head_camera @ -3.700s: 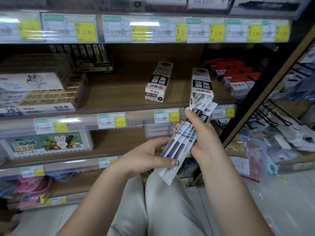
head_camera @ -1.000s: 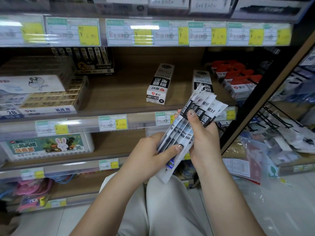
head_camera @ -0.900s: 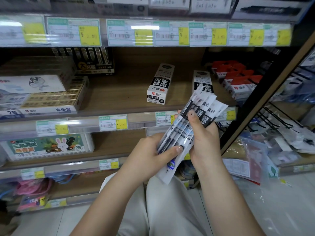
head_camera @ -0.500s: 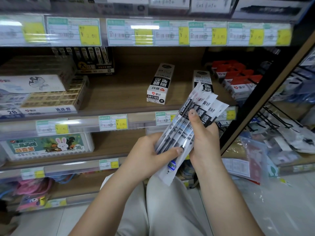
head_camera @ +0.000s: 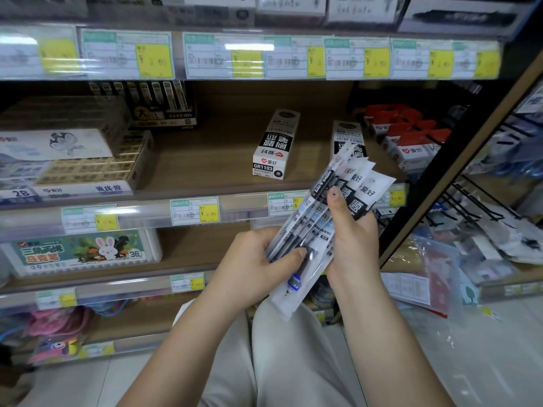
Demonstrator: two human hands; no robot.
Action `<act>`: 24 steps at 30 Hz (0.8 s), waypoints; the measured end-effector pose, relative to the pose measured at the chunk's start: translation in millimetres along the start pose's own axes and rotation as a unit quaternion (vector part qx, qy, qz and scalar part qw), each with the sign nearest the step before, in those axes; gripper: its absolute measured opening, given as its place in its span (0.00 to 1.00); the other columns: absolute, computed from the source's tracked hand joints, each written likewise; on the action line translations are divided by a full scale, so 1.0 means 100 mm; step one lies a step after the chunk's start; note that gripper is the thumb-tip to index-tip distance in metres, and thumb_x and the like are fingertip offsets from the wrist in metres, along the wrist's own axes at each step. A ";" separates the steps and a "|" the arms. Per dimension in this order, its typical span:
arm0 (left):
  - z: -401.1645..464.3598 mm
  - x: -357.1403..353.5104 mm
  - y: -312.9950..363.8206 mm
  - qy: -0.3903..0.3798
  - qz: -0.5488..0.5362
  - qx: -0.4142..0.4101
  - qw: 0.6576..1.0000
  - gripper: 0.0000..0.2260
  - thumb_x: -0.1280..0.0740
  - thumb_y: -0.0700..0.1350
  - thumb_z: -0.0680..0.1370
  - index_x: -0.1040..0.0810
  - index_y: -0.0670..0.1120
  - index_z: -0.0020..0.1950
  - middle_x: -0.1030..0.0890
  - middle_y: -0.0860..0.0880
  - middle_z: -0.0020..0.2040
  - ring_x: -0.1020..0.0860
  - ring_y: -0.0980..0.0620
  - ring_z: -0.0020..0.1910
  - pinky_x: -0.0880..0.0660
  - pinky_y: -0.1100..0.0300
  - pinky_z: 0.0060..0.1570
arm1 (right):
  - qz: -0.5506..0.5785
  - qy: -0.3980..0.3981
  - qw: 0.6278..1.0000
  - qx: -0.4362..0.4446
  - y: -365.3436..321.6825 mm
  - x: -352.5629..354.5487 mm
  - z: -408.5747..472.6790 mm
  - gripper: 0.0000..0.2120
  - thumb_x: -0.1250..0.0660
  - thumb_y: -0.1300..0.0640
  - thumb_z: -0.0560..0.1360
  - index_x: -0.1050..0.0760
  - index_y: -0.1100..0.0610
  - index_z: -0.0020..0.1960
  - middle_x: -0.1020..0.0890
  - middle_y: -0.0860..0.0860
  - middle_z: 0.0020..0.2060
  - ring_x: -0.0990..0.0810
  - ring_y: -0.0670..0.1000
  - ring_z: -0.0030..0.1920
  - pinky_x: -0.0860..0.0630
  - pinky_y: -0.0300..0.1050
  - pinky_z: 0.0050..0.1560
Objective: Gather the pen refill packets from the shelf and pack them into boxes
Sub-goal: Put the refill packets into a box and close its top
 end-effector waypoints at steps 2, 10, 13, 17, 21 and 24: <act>0.01 0.00 -0.01 0.014 0.005 0.002 1.000 0.13 0.35 0.52 0.70 0.33 0.51 0.27 0.31 0.55 0.24 0.35 0.60 0.24 0.40 0.67 0.25 | -0.001 0.004 1.000 0.001 -0.02 -0.03 -0.02 0.41 0.23 0.40 0.57 0.28 0.58 0.65 0.19 0.56 0.58 0.20 0.56 0.58 0.25 0.60 0.60; 0.02 0.03 -0.07 0.024 -0.001 0.022 0.999 0.13 0.37 0.54 0.70 0.31 0.48 0.29 0.31 0.56 0.25 0.35 0.60 0.25 0.38 0.66 0.26 | 0.026 0.017 0.997 -0.069 0.02 0.03 -0.01 0.17 0.35 0.55 0.77 0.28 0.58 0.64 0.17 0.53 0.52 0.17 0.52 0.52 0.20 0.52 0.52; 0.03 0.05 -0.08 0.014 -0.007 0.030 0.999 0.16 0.38 0.53 0.71 0.26 0.41 0.35 0.25 0.48 0.28 0.31 0.56 0.27 0.35 0.60 0.29 | 0.035 0.008 0.996 -0.086 0.03 0.03 -0.01 0.15 0.37 0.55 0.78 0.28 0.58 0.63 0.16 0.53 0.48 0.15 0.50 0.46 0.18 0.46 0.44; 0.03 0.09 -0.07 0.010 -0.027 0.032 0.999 0.20 0.39 0.55 0.70 0.22 0.37 0.41 0.19 0.40 0.36 0.23 0.47 0.32 0.30 0.57 0.31 | 0.045 0.001 0.995 -0.090 0.02 0.02 0.00 0.14 0.38 0.54 0.78 0.26 0.57 0.62 0.16 0.53 0.48 0.16 0.50 0.47 0.19 0.47 0.46; 0.02 0.12 -0.04 0.008 -0.013 0.034 0.999 0.21 0.39 0.55 0.69 0.24 0.36 0.40 0.23 0.40 0.32 0.30 0.54 0.29 0.35 0.60 0.30 | 0.056 -0.008 0.995 -0.084 0.00 0.02 0.01 0.06 0.37 0.56 0.78 0.25 0.52 0.54 0.14 0.47 0.41 0.15 0.47 0.44 0.19 0.43 0.42; 0.03 0.14 -0.04 0.011 -0.001 0.032 0.999 0.23 0.41 0.59 0.67 0.25 0.37 0.39 0.25 0.42 0.31 0.31 0.54 0.29 0.34 0.58 0.30 | 0.059 -0.006 0.995 -0.081 0.00 0.02 0.01 0.07 0.36 0.57 0.78 0.24 0.53 0.55 0.14 0.47 0.42 0.15 0.47 0.44 0.19 0.42 0.40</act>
Point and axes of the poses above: each hand's wrist, its own z-axis towards the middle knuckle, its own x-axis out of the back of the hand, y = z × x, the point moved 5 cm from there along z, towards the middle knuckle
